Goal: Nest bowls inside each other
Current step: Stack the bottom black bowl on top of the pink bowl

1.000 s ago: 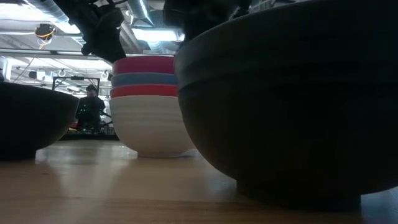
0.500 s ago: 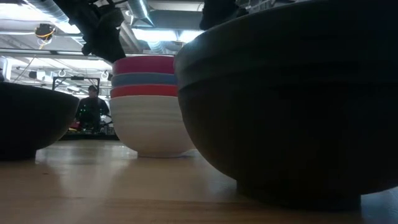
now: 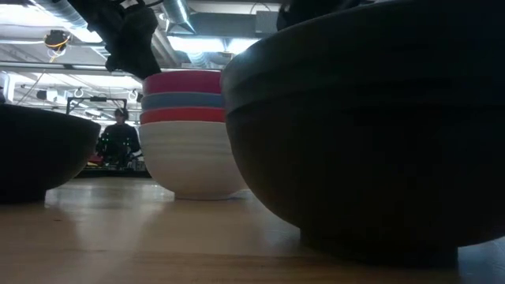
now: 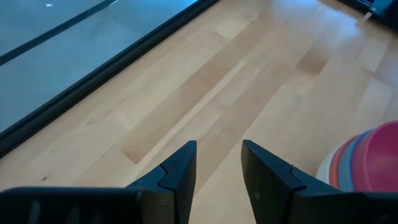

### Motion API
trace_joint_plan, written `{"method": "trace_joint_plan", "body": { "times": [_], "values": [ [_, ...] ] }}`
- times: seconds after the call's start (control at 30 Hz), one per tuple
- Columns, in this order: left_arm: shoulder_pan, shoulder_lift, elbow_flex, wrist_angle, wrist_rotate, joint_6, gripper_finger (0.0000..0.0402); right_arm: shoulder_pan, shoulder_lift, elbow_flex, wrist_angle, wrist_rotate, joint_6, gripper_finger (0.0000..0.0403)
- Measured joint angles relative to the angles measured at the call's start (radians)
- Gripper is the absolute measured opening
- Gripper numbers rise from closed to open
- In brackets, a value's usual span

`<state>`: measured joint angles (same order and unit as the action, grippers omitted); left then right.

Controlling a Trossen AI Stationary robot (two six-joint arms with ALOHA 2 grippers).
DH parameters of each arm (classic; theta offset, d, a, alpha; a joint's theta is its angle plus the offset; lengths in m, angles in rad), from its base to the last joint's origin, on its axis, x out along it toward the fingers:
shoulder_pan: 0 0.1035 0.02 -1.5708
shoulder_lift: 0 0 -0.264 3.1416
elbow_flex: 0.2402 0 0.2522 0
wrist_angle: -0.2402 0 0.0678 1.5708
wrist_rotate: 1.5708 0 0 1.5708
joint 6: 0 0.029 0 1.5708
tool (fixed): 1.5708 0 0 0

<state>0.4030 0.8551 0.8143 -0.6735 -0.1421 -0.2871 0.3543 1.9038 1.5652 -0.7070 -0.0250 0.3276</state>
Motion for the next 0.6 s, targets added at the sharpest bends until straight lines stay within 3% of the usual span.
{"method": "trace_joint_plan", "body": {
  "times": [0.6],
  "values": [
    [0.0,0.0,0.0,0.0,0.003,-0.001,0.0121,0.024,-0.002,-0.175,0.216,-0.021,0.088,0.0168]
  ]
}}
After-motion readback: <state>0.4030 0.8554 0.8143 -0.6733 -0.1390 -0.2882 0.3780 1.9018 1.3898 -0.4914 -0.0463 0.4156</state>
